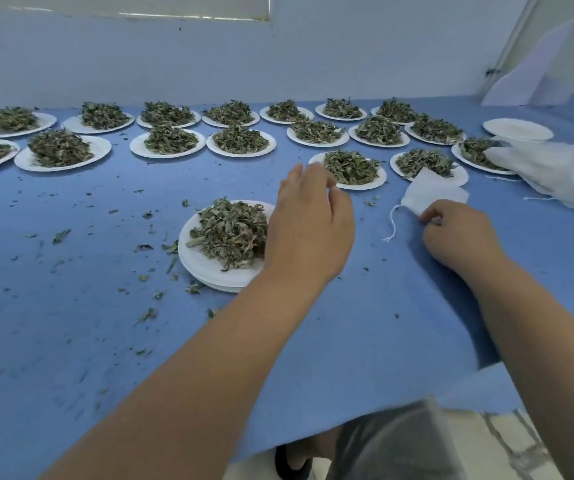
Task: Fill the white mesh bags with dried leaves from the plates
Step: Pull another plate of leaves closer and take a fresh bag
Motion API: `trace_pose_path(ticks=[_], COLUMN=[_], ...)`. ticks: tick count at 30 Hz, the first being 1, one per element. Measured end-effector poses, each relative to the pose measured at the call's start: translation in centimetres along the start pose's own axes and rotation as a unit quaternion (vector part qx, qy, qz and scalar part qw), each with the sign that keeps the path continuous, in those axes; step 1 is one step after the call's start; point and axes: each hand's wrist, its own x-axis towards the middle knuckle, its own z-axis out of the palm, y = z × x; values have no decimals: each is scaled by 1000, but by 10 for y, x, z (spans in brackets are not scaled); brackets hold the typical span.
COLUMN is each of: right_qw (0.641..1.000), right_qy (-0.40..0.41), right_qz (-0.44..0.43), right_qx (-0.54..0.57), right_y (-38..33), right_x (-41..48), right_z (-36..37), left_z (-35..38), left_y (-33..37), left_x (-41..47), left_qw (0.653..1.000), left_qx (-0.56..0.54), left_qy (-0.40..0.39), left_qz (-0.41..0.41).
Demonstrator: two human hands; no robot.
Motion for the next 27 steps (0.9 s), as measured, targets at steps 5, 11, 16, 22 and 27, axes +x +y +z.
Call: trace_pose_path(ticks=[5, 11, 16, 22, 27], right_qw=[991, 935, 888, 899, 872], right_qy=[106, 89, 12, 20, 24], right_qz=[-83, -186, -220, -273, -331], right_qx=[0, 289, 404, 341, 361], right_y=[-9, -80, -139, -203, -274], right_x=[-10, -47, -64, -70, -106], right_z=[-9, -29, -38, -27, 0], left_z=[33, 12, -48, -108, -171], left_y=[15, 23, 13, -6, -44], left_x=[0, 26, 36, 35, 14], left_qw=[998, 952, 957, 951, 950], left_qx=[-13, -229, -236, -214, -16], left_qy=[-57, -41, 21, 68, 256], left_qz=[-4, -198, -168, -214, -176])
